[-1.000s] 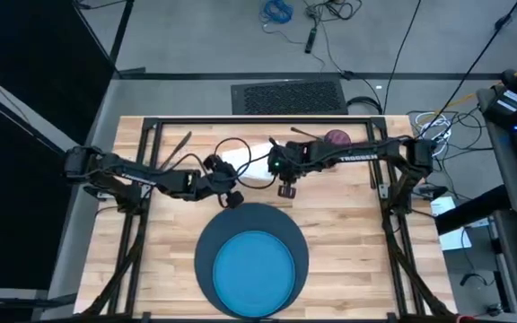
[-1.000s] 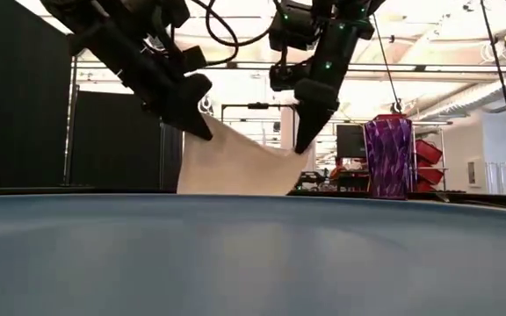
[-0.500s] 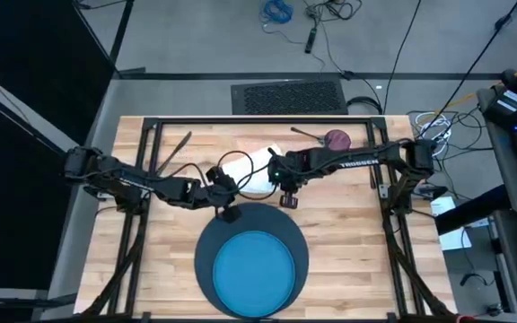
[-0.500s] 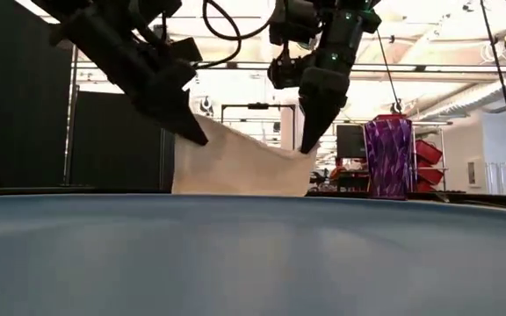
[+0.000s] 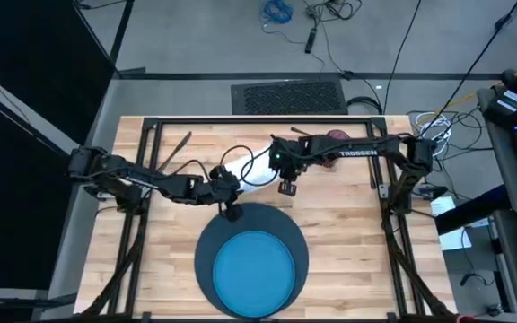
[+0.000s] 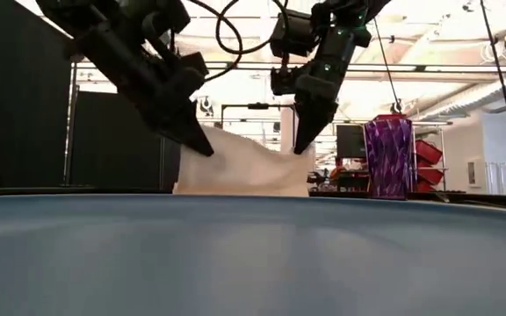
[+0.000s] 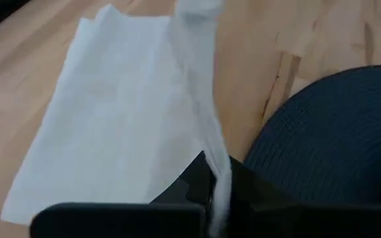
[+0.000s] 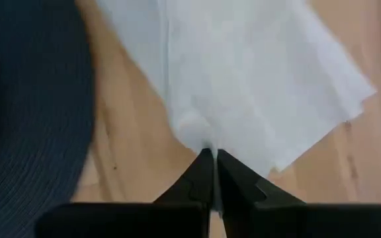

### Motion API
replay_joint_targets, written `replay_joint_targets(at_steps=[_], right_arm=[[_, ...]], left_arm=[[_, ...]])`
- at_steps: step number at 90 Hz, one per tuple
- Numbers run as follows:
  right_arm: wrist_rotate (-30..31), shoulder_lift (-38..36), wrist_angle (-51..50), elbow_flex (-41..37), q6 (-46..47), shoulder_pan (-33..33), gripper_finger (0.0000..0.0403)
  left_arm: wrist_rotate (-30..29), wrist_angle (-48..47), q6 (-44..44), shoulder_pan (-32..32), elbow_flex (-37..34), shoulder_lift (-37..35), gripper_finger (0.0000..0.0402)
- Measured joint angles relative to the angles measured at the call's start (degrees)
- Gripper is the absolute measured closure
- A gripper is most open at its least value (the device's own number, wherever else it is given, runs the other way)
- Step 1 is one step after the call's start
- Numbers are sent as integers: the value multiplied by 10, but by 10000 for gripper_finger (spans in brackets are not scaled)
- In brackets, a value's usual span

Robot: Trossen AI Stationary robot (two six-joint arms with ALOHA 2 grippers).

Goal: Set table place
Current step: Fold the white napkin

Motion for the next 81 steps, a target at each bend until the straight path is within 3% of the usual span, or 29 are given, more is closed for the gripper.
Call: replay_joint_targets(at_steps=[34,81], right_arm=[[-15,44,67,0,-31,-69,403],[-17,88,178,0,-39,-100,403]], left_arm=[[-9,-1,1,60,0,0,402],[-13,-7,2,99,0,24,402]])
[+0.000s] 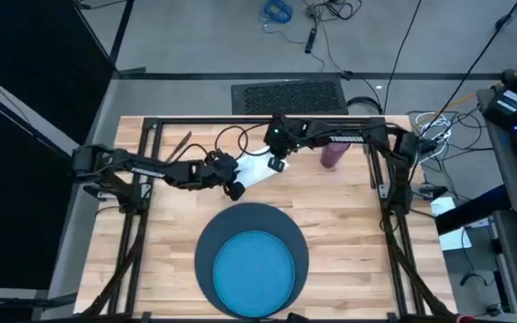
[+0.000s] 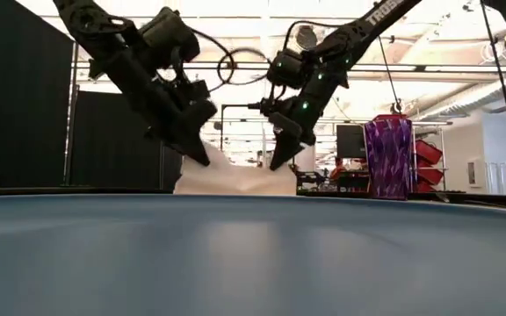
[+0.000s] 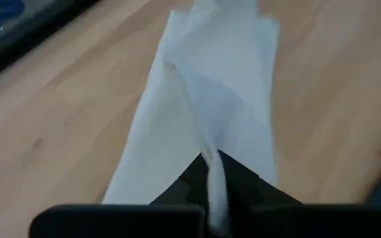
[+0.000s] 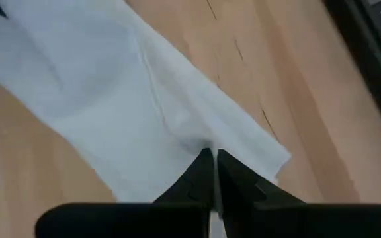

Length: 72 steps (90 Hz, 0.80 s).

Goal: Set table place
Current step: Fold the white napkin

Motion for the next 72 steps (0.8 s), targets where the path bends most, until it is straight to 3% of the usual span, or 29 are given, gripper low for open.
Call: replay_joint_targets(at_steps=[27,72], right_arm=[[3,16,48,0,2,0,403],[19,20,62,0,-2,-13,392]], left_arm=[[-28,10,-1,-1,1,36,402],[-57,7,-1,4,1,37,402]])
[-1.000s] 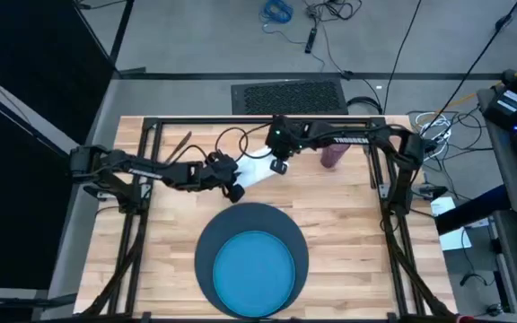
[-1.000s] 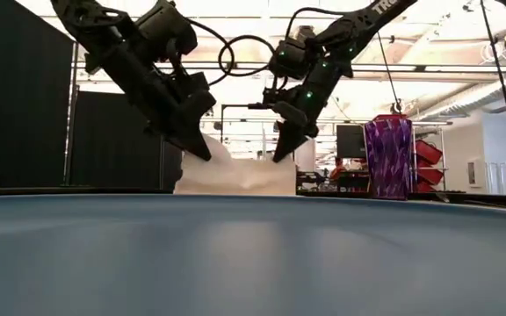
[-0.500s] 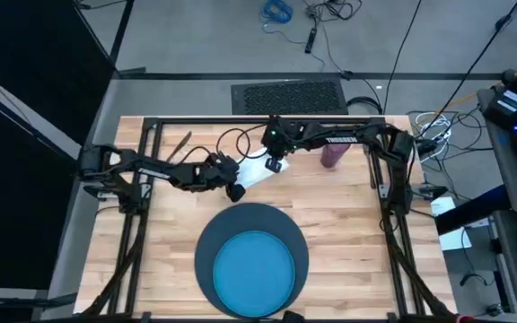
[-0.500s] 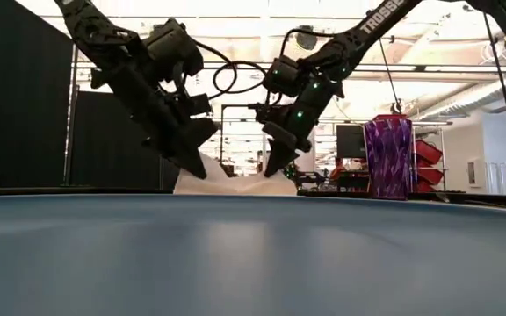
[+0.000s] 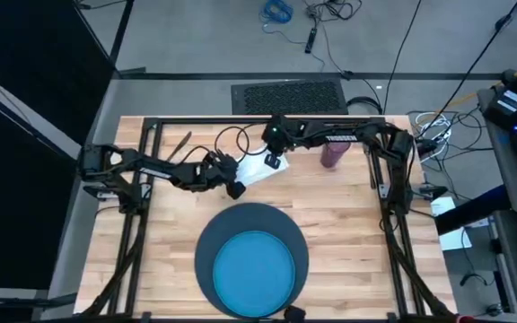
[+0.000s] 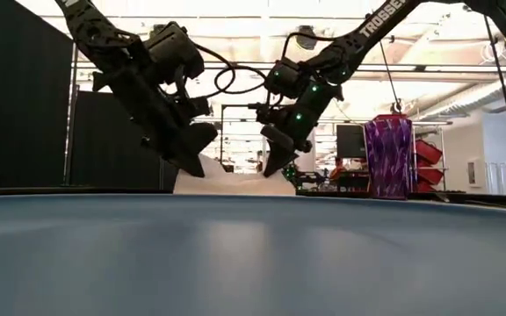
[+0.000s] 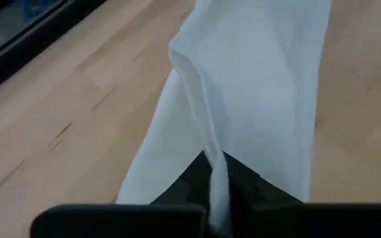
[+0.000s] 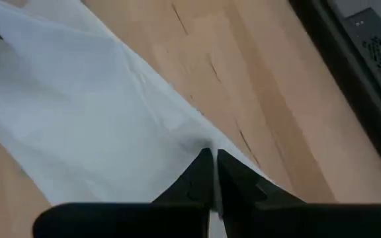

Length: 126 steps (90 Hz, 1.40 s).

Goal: Set table place
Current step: Fold the white napkin

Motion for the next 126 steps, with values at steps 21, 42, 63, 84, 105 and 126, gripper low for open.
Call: replay_joint_targets(at_steps=[21,42,63,84,105,126], right_arm=[[0,0,-1,0,-10,0,331],[31,0,-1,0,-10,0,258],[32,0,0,0,-12,2,215],[33,-17,2,0,-11,3,210],[29,-42,-86,0,34,28,210],[27,-43,-159,0,72,40,211]], left_arm=[[-7,0,-13,0,0,0,402],[-12,-3,-11,3,0,0,402],[-12,-2,-12,3,0,0,401],[-14,0,-12,8,0,0,369],[-18,3,-15,28,0,0,309],[-29,13,-16,39,1,0,288]])
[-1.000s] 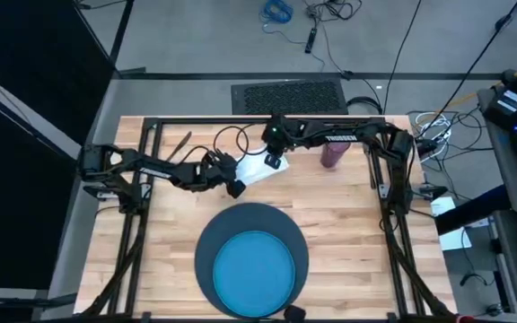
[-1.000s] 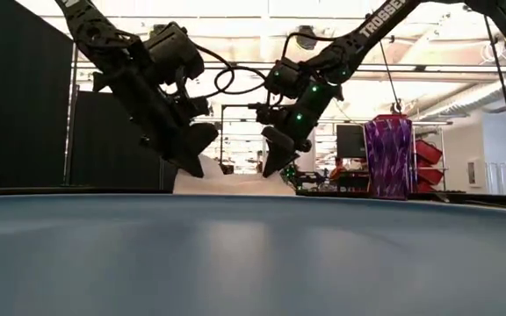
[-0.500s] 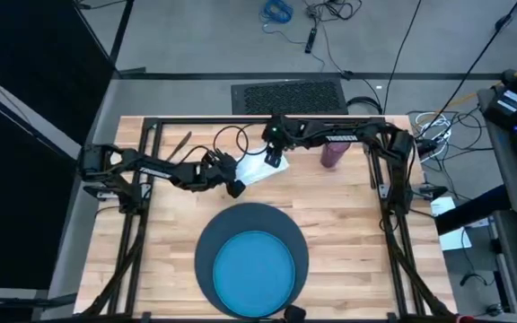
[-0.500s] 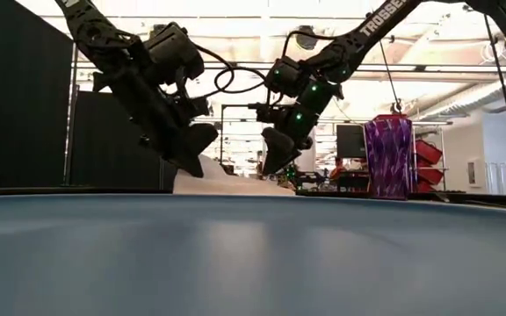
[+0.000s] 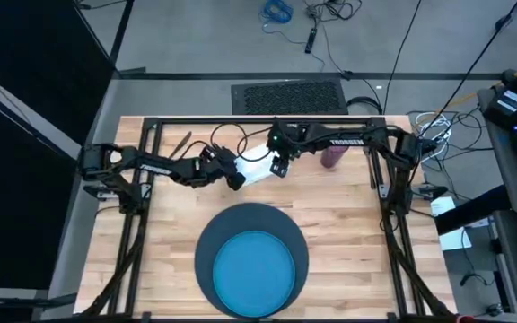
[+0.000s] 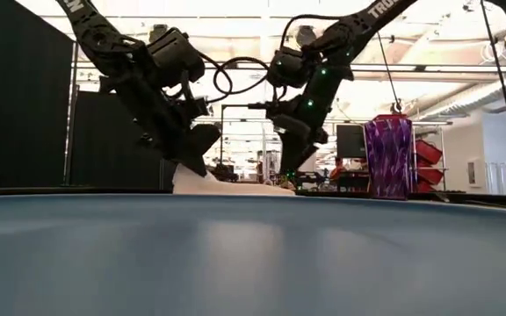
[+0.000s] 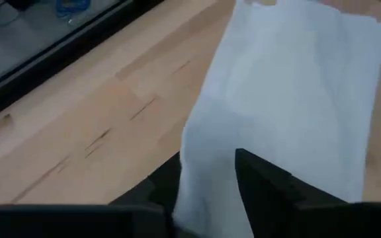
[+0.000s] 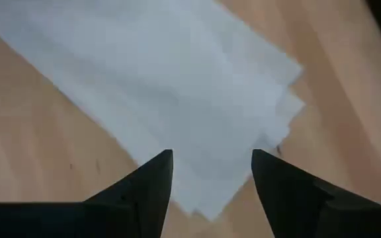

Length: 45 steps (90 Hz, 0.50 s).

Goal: Set table place
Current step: Fold the white napkin

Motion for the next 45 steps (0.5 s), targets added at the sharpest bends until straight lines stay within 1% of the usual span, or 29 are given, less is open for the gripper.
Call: replay_joint_targets(at_steps=[10,20,28,36,45], right_arm=[[1,0,-2,0,11,-2,211],[3,2,-26,0,23,-8,211],[4,2,-39,0,31,-12,211],[4,2,-39,0,39,-13,211],[3,6,-34,0,42,-9,211]], left_arm=[[-14,-14,-1,6,1,0,288],[-41,-74,-14,9,1,-16,288],[-84,-132,-15,8,1,-54,288],[-122,-164,-29,4,1,-97,288],[-130,-176,-28,-1,1,-142,288]])
